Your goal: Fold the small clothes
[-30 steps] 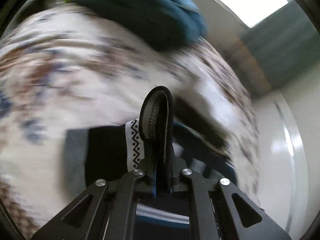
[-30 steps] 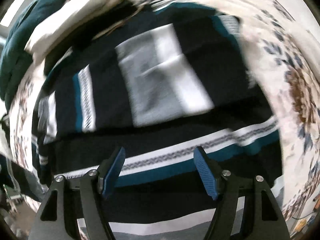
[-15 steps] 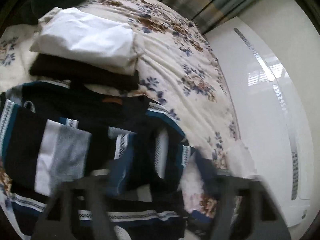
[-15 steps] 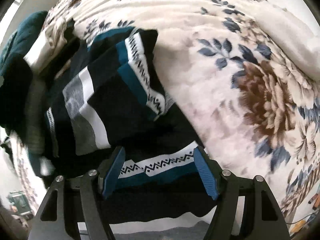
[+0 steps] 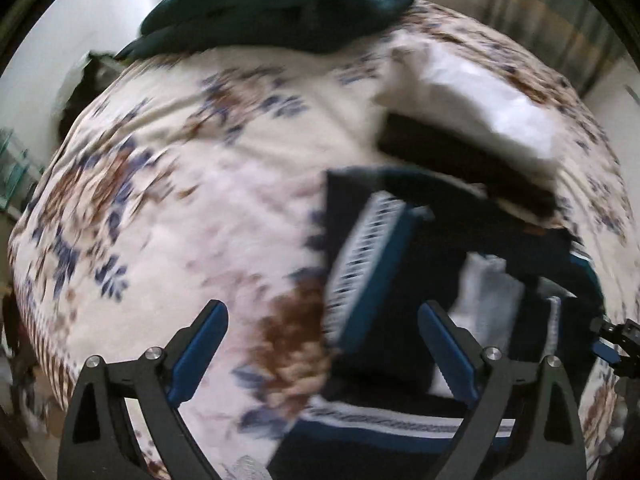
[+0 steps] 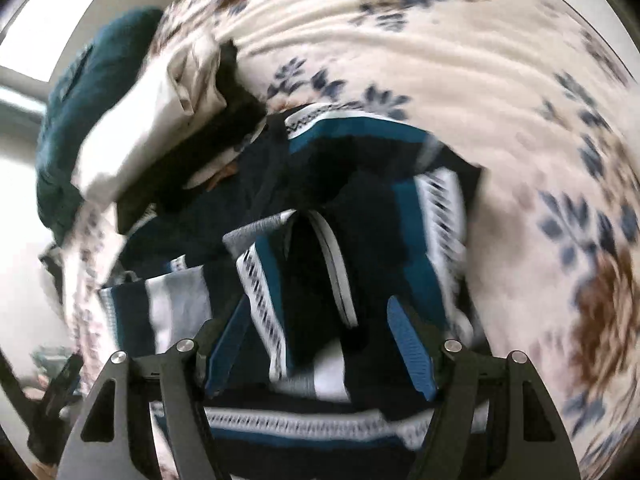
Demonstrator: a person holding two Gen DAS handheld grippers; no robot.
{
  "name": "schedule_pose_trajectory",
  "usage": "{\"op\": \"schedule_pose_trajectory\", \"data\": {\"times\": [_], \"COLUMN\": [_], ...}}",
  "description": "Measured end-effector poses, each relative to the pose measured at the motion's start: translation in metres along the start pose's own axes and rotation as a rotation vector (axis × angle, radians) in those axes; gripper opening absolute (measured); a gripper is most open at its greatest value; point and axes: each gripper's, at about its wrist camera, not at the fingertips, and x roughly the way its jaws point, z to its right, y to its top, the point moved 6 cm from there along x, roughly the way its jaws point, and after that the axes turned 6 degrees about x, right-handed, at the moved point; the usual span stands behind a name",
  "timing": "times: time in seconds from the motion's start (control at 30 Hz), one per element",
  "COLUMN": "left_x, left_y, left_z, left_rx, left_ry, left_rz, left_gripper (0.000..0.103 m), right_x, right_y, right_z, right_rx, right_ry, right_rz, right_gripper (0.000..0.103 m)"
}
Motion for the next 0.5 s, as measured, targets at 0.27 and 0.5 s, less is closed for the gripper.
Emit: {"op": "schedule_pose_trajectory", "data": {"times": [0.27,0.5], "left_x": [0.015,0.051], "left_y": [0.017,0.051], "left_z": [-0.015,0.019], "left_rx": [-0.101,-0.015], "left_ry": [-0.018,-0.092], "left_rz": [0.006,-0.012], "left_gripper": [0.097,0.097], "right_x": [0.005,-0.034], "right_y": [0.015,0.028], "right_z": [-0.022,0.028], "right_rx": [-0.086,-0.001], "right_ry": [-0.042,-0.136], "right_rz": [0.037,0.092], "right_gripper": [0.002,0.002]}}
